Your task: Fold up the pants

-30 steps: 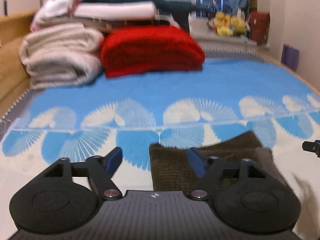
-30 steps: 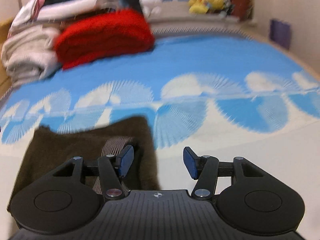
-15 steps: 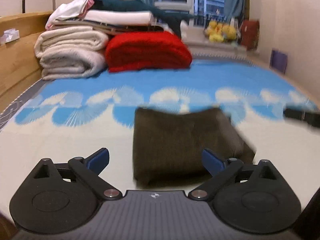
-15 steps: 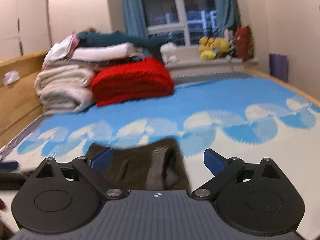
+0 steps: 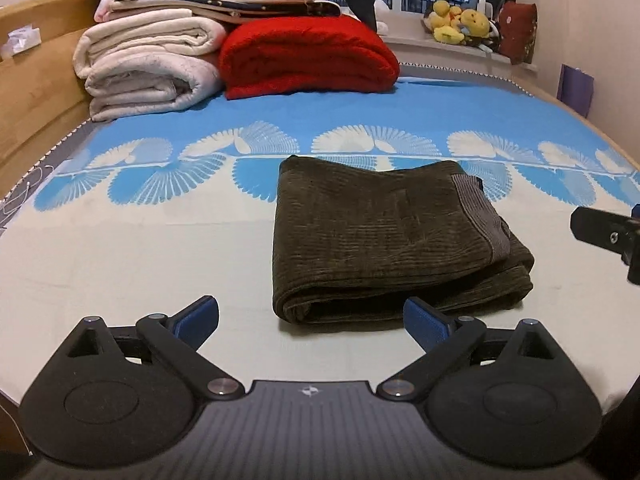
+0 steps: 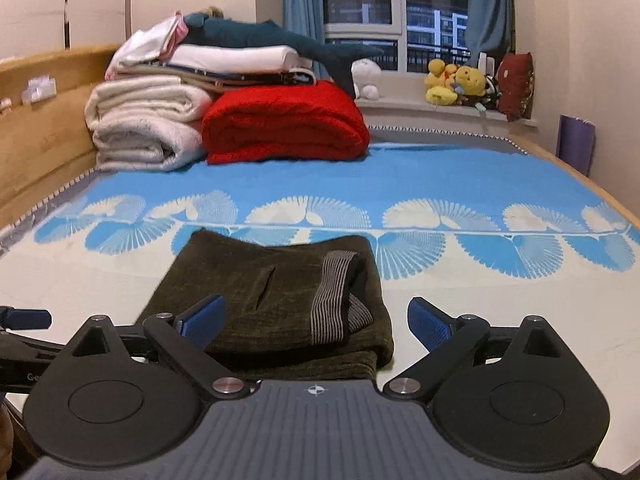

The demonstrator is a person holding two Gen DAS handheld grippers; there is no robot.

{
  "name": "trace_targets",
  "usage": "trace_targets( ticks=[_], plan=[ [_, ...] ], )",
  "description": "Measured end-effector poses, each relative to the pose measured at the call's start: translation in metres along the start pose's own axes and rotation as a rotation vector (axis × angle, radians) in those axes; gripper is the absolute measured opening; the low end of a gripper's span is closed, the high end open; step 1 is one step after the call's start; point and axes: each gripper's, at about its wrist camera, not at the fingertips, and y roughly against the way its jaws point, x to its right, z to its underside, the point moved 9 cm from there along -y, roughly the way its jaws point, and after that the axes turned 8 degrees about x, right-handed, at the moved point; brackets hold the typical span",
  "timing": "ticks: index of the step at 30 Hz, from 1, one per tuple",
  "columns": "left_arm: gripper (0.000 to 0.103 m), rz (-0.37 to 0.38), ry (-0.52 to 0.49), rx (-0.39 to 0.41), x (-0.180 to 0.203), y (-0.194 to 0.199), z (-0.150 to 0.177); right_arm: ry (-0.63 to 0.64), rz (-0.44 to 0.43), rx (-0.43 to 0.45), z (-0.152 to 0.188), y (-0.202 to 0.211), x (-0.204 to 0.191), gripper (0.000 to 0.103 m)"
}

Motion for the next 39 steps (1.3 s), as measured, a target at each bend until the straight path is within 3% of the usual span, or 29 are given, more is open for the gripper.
trace_targets(
  ticks=[8, 39],
  plan=[
    [0.1, 0.004, 0.086, -0.055, -0.009, -0.014, 0.006, 0.052, -0.003, -0.069, 0.017, -0.012, -0.007, 0.097],
    [0.1, 0.008, 0.054, -0.056, 0.0, -0.024, 0.007, 0.022, -0.005, -0.106, 0.024, -0.025, 0.001, 0.097]
  ],
)
